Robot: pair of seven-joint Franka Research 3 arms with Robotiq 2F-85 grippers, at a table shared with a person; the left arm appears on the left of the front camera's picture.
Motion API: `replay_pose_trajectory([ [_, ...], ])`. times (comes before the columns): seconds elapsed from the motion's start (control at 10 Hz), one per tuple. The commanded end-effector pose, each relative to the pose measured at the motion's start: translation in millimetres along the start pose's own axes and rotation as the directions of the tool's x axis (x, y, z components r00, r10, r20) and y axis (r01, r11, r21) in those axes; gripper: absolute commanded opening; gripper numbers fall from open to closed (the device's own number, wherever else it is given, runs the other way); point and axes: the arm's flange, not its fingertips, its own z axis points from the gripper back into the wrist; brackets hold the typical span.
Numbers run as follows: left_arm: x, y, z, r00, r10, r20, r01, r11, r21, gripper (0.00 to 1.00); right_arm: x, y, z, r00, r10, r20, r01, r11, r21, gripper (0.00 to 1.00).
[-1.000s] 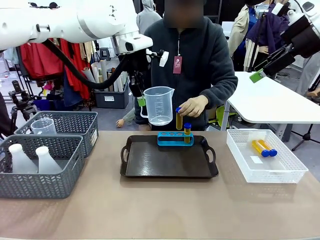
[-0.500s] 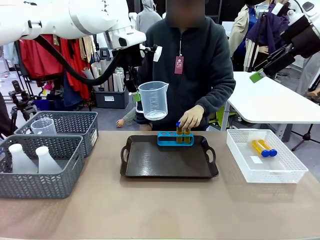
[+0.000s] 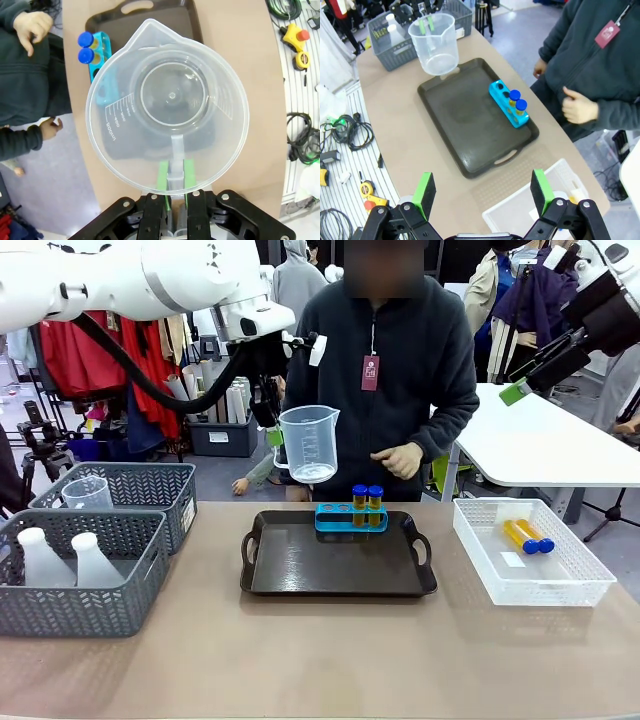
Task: Prepare the laboratory tools.
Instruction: Pick up one Large Measuring Cup and place it on the Handle tray.
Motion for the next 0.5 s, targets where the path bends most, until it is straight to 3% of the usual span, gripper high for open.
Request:
replay_pose_trajectory([
  [0.0,0.0,0.0,0.0,1.0,0.0,0.0,0.0,1.0,0.0,0.0,1.2,-0.8,-0.3,1.0,0.003,0.021,-0.003,1.0,0.013,1.0],
  [0.4,56.7,15.2,-44.9,0.997,-0.032,-0.066,0.037,0.997,0.072,0.0,1.2,-0.8,-0.3,1.0,0.003,0.021,-0.003,1.0,0.013,1.0],
])
